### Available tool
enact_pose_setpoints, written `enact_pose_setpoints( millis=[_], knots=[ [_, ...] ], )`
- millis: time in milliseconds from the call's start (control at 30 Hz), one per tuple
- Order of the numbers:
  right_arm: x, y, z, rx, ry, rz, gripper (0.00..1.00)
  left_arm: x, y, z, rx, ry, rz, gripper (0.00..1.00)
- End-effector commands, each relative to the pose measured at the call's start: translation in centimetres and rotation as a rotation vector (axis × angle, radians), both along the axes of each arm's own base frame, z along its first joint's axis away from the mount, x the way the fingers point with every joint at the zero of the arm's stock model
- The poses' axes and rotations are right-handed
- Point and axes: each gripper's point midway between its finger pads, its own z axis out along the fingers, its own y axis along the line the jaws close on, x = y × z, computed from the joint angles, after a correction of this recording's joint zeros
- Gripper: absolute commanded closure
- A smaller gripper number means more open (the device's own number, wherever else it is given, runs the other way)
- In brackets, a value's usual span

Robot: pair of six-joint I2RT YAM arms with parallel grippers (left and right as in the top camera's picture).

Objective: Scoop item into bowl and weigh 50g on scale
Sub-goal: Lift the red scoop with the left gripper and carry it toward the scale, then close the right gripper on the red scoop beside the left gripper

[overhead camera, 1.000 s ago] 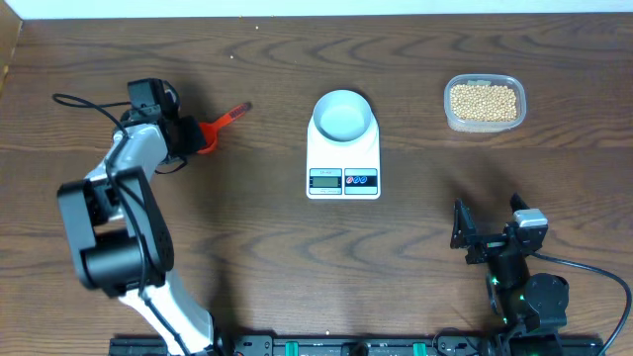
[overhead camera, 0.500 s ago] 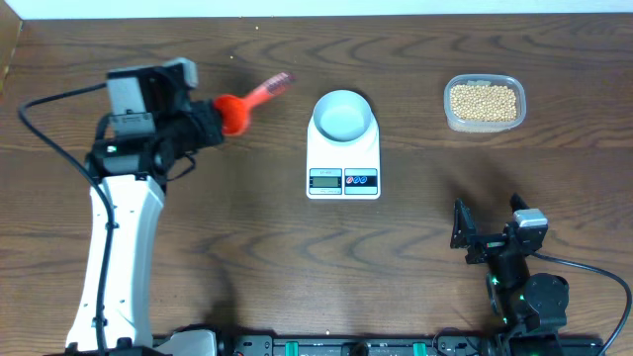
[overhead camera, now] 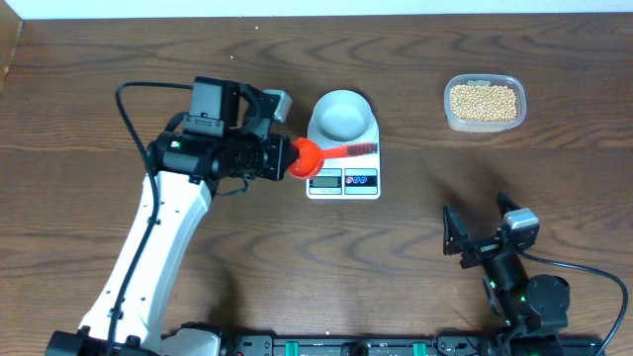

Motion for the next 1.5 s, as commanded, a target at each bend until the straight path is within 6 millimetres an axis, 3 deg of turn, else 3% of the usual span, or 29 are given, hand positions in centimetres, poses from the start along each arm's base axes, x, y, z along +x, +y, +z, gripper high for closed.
enact_pose_setpoints(
  millis=[0,267,533,600,833,1067,1233,1267,1333,1400,1467],
  knots=[
    [-0.6,0.9,3.0,0.017,-0.050,0.052,0.01,-0.6,-1.4,0.2,-0.010,-0.021,-0.085,0.93],
    [0.4,1.8,6.4,-0.033,0.008,0.108,0.01,-0.4,-1.8,0.2,0.015,-0.094,-0.156,0.93],
    [4.0,3.8,9.6,-0.103,0.204,0.223,0.01,0.4,-2.0,-0.2,0.008,-0.128,-0.155,0.94],
    [5.5,4.2,10.3,-0.122,0.325,0.255,0.01,0.4,-2.0,-0.4,0.009,-0.122,-0.155,0.93],
    [7.7,6.8,12.6,-0.086,0.500,0.418,0.01,0.5,-2.0,-0.7,0.001,-0.094,-0.132,0.93],
    [8.5,7.0,12.7,-0.071,0.493,0.420,0.01,0.4,-2.0,-0.8,-0.008,-0.069,-0.108,0.93],
    [8.7,7.6,13.8,0.063,0.510,0.418,0.01,0.7,-2.0,-1.4,-0.008,-0.055,-0.105,0.93],
    [8.7,7.8,13.9,0.092,0.520,0.423,0.09,0.7,-2.1,-1.7,-0.012,-0.035,-0.093,0.93],
    [8.4,8.6,13.8,0.140,0.552,0.468,0.10,0.9,-2.1,-2.1,-0.022,-0.004,-0.063,0.93],
    [7.9,9.6,13.6,0.171,0.579,0.542,0.18,1.0,-2.2,-2.2,-0.030,0.012,-0.044,0.93],
    [7.8,10.7,12.7,0.213,0.629,0.626,0.40,1.2,-2.2,-2.1,-0.042,0.020,-0.028,0.93]
  ],
)
